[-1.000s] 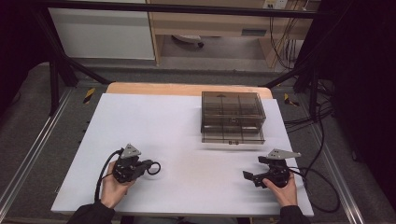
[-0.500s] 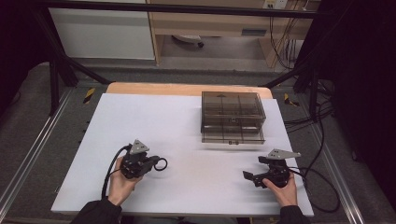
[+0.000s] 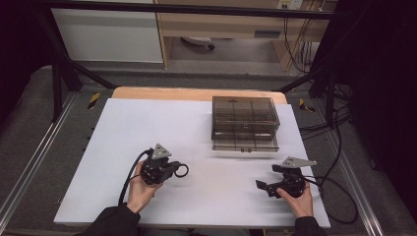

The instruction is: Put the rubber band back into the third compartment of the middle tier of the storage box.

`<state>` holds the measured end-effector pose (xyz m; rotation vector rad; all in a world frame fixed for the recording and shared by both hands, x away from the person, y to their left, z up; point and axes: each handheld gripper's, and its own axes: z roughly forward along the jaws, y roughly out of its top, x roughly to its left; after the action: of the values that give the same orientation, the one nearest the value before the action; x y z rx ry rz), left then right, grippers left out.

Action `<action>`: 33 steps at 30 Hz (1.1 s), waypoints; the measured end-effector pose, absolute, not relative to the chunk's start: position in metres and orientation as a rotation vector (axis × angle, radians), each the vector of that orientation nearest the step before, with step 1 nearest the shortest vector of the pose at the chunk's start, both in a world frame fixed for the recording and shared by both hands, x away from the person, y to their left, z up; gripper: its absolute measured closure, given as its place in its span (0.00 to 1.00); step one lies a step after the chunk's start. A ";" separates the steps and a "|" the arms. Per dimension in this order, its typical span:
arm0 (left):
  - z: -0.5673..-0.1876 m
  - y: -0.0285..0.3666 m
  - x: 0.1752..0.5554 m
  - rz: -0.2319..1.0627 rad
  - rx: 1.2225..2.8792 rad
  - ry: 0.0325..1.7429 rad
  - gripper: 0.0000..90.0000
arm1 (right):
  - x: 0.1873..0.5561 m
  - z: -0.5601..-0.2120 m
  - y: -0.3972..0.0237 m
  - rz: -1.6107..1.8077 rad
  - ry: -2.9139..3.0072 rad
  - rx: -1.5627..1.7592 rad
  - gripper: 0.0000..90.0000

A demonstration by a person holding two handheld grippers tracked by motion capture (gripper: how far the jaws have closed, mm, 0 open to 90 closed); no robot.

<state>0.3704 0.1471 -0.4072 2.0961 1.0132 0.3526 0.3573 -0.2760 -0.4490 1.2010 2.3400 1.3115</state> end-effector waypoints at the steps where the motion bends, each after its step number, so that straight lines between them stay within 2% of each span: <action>1: -0.407 0.145 0.371 0.349 2.092 1.010 0.97 | 0.357 -0.449 -0.276 1.312 2.339 1.201 0.01; 33: -0.387 0.078 0.390 0.343 2.116 0.910 0.97 | 0.357 -0.449 -0.276 1.306 2.342 1.194 0.01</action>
<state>0.3902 0.0780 -0.3874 2.1157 0.9102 0.3429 0.3572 -0.2762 -0.4490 1.1939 2.3421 1.3060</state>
